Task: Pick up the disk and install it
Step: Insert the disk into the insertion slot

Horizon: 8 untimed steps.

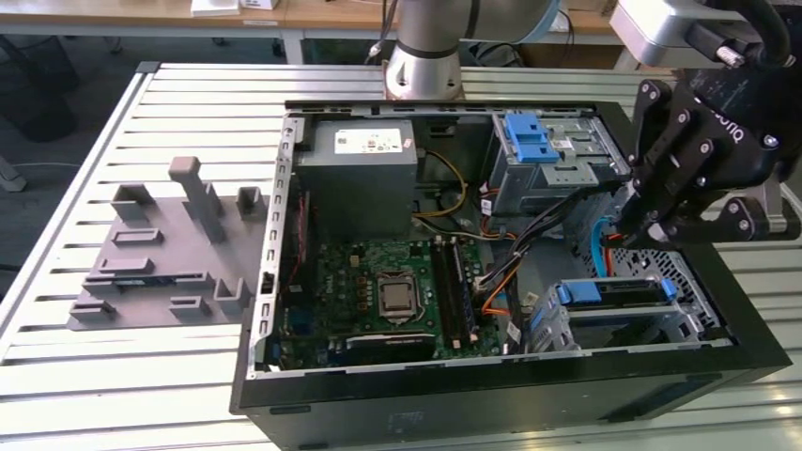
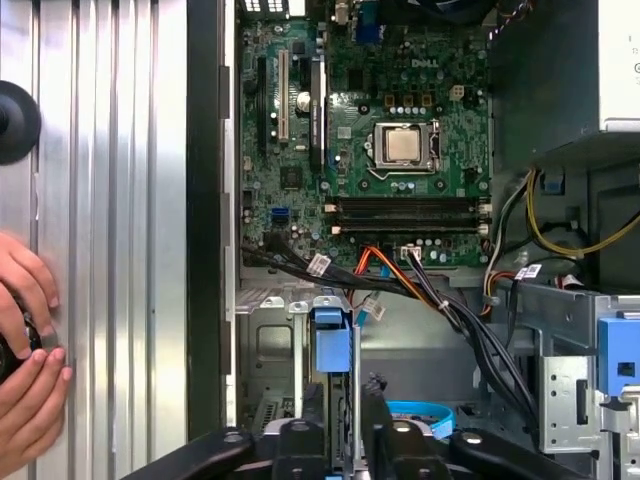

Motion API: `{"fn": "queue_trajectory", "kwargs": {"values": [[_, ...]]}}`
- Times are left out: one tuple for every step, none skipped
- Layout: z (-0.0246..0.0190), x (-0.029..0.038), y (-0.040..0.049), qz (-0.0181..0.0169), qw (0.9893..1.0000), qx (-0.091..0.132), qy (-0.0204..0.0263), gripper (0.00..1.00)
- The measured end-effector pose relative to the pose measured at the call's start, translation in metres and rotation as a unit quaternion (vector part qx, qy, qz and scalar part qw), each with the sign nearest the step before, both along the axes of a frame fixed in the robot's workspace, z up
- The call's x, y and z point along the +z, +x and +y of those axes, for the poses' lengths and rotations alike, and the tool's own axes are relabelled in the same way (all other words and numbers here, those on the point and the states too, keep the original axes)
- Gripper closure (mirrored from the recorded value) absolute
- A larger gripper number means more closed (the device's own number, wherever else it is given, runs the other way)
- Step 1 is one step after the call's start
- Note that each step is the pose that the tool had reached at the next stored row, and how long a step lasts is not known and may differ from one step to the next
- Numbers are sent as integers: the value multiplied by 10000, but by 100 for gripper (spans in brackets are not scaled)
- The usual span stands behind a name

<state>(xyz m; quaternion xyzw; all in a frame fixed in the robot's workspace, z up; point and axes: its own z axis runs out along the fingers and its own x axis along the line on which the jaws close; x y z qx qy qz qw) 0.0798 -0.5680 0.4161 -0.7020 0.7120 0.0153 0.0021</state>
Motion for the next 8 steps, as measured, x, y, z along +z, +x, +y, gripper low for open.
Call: {"fn": "queue_trajectory", "kwargs": {"values": [[0, -1, 0, 0, 10000, 0, 1, 70], [0, -2, 0, 0, 10000, 0, 1, 76], [0, -3, 0, 0, 10000, 0, 2, 81], [0, -3, 0, 0, 10000, 0, 2, 81], [0, -3, 0, 0, 10000, 0, 2, 87], [0, -3, 0, 0, 10000, 0, 2, 89], [0, -3, 0, 0, 10000, 0, 2, 89], [0, -3, 0, 0, 10000, 0, 2, 89]]}}
